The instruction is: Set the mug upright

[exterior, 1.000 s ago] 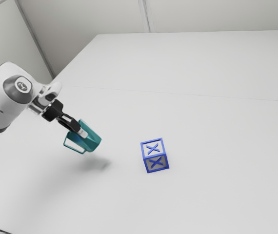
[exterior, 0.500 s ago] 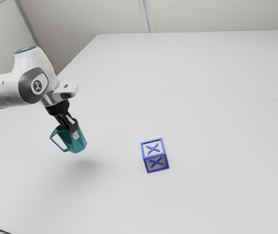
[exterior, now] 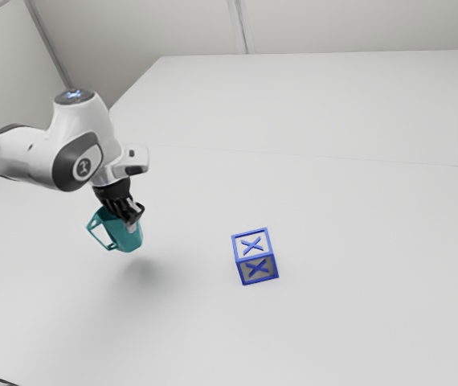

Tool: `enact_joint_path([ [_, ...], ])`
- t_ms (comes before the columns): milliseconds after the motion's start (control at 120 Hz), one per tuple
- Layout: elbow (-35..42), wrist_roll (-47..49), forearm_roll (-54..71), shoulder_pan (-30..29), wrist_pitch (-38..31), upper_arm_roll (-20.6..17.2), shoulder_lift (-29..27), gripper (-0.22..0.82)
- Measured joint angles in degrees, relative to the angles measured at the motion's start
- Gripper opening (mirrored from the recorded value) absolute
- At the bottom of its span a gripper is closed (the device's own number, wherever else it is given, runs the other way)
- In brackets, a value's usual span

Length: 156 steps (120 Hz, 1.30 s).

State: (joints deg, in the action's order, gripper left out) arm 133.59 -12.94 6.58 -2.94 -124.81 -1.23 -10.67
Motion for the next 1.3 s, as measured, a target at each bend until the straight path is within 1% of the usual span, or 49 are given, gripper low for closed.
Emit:
enact_joint_path([
  [317, 2.93, 8.34, 0.91, 1.49, -5.71, -0.18, -0.19, -0.17],
  [533, 3.19, 12.29, 0.93, 1.63, -7.8, -0.18, 1.72, -0.17],
  [892, 3.15, 16.42, 0.93, 1.97, -9.03, -0.19, 4.19, -0.17],
  [1300, 3.04, 18.92, 0.89, 2.14, -9.26, -0.19, 6.23, -0.17],
])
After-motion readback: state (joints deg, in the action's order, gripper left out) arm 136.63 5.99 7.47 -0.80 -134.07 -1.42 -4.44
